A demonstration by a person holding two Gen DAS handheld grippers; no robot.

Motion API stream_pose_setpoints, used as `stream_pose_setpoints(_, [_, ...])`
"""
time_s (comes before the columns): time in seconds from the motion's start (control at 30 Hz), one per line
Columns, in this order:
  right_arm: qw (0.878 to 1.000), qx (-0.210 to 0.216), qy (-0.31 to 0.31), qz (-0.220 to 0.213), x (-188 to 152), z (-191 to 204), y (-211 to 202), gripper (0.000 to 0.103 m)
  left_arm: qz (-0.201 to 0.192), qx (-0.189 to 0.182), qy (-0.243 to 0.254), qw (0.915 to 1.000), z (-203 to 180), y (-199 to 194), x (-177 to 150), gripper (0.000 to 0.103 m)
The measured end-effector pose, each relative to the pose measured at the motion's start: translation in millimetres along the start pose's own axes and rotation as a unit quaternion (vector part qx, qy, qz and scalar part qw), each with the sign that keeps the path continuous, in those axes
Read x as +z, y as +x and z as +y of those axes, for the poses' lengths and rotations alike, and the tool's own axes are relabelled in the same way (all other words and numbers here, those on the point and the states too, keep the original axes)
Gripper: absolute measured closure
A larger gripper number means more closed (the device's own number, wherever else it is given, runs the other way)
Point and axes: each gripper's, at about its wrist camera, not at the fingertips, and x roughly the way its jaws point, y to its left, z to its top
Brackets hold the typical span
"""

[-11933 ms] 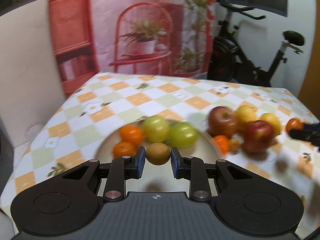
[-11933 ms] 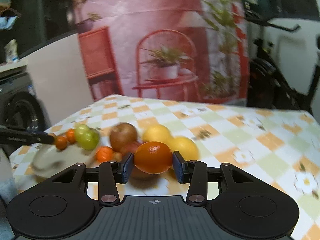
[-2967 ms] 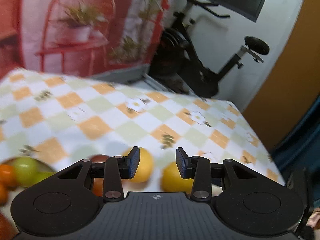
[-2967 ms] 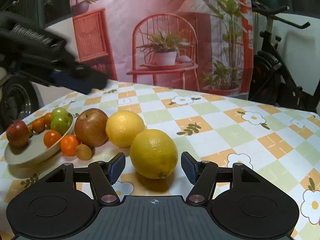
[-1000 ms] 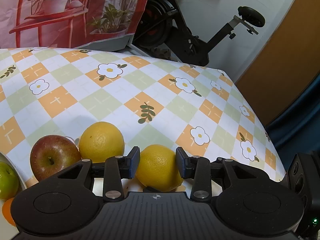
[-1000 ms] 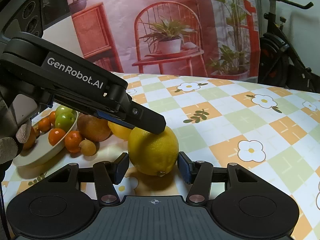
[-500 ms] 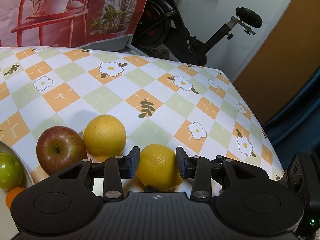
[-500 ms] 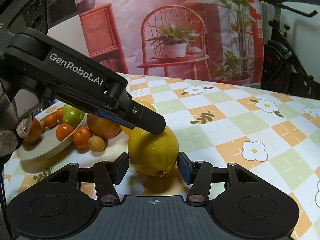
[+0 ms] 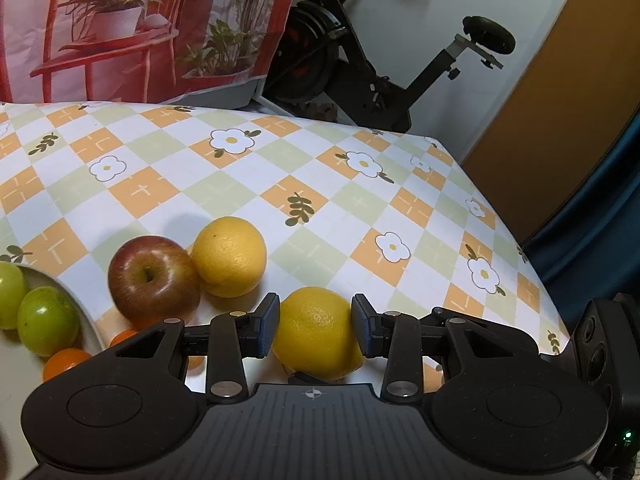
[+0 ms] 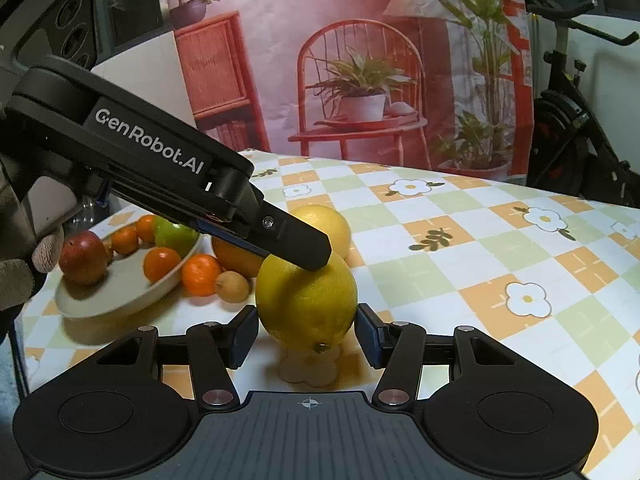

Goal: Organize fruits
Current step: 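Carry the yellow lemon over the plate with both tools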

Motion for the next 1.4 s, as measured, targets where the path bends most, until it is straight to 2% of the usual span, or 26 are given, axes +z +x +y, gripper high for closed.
stream_pose_setpoints(0.4, [1.0, 0.012, -0.027, 0.001, 21.5, 39.7, 0.0, 0.054, -0.029, -0.003, -0.017, 0.9994, 23.8, -40.4, -5.3, 0.061])
stream_pose_setpoints(0.67, [0.998, 0.039, -0.057, 0.0, 47.5, 74.8, 12.7, 0.054, -0.053, 0.01, -0.028, 0.9981, 48.1, -73.8, -3.5, 0.061])
stream_pose_setpoints(0.9, [0.992, 0.08, -0.094, 0.012, 74.3, 117.6, 44.6, 0.054, -0.07, 0.041, -0.058, 0.995, 87.6, -104.1, -4.5, 0.061])
stream_pose_setpoints(1.1, [0.984, 0.105, -0.135, 0.038, 80.8, 155.4, 76.5, 0.054, -0.066, 0.061, -0.083, 0.9925, 123.4, -117.7, -13.9, 0.061])
stream_pose_setpoints(1.4, [0.975, 0.113, -0.175, 0.081, 80.5, 187.5, 117.4, 0.054, -0.06, 0.078, -0.108, 0.9893, 155.5, -114.8, -21.1, 0.062])
